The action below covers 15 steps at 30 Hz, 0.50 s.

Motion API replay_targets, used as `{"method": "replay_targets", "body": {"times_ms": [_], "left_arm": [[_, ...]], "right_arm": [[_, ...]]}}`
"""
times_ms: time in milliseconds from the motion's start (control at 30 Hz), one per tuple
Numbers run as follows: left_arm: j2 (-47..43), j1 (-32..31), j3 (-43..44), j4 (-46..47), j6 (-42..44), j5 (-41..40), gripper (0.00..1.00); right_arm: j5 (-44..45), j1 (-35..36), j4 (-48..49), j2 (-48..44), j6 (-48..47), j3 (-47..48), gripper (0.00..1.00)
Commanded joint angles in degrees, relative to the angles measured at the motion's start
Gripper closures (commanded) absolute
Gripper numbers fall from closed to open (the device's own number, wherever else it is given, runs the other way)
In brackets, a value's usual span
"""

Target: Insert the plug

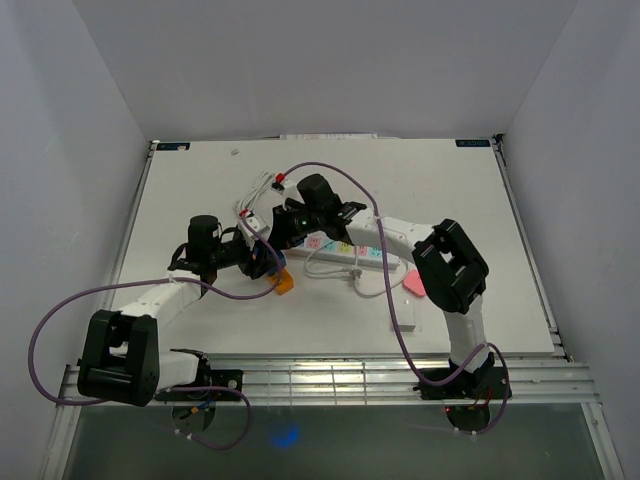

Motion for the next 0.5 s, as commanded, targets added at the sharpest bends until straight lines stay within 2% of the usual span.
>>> {"method": "replay_targets", "body": {"times_ms": [0, 33, 67, 167, 200, 267, 300, 467], "left_arm": [[0.4, -0.8, 0.2, -2.9, -0.3, 0.3, 0.41], [0.3, -0.7, 0.1, -2.9, -0.2, 0.2, 0.29], [0.2, -0.8, 0.0, -2.9, -0.3, 0.3, 0.27], [0.3, -0.7, 0.2, -3.0, -0.2, 0.3, 0.26], [0.3, -0.8, 0.2, -3.0, -0.2, 0.2, 0.23], [0.3, -0.7, 0.4, -3.1, -0.2, 0.3, 0.05], [0.3, -0.7, 0.4, -3.1, -0.2, 0.3, 0.02], [-0.1, -0.7, 0.4, -2.9, -0.1, 0.3, 0.02]], "right_arm": [[-0.5, -0.1, -1.4, -1.9, -0.8, -1.1, 0.92], [-0.6, -0.1, -1.4, -1.6, -0.8, -2.3, 0.92], [-0.7, -0.1, 1.0, -0.6, -0.5, -3.5, 0.92], [0.0, 0.0, 2.5, 1.9, 1.2, -7.8, 0.92], [0.6, -0.1, 2.5, 2.6, 1.9, -8.4, 0.92], [1.6, -0.2, 2.5, 2.8, 2.5, -9.7, 0.92], [2.4, -0.1, 3.2, 2.5, 2.6, -10.0, 0.92], [4.1, -0.2, 1.8, -0.3, 1.2, -7.4, 0.92]]}}
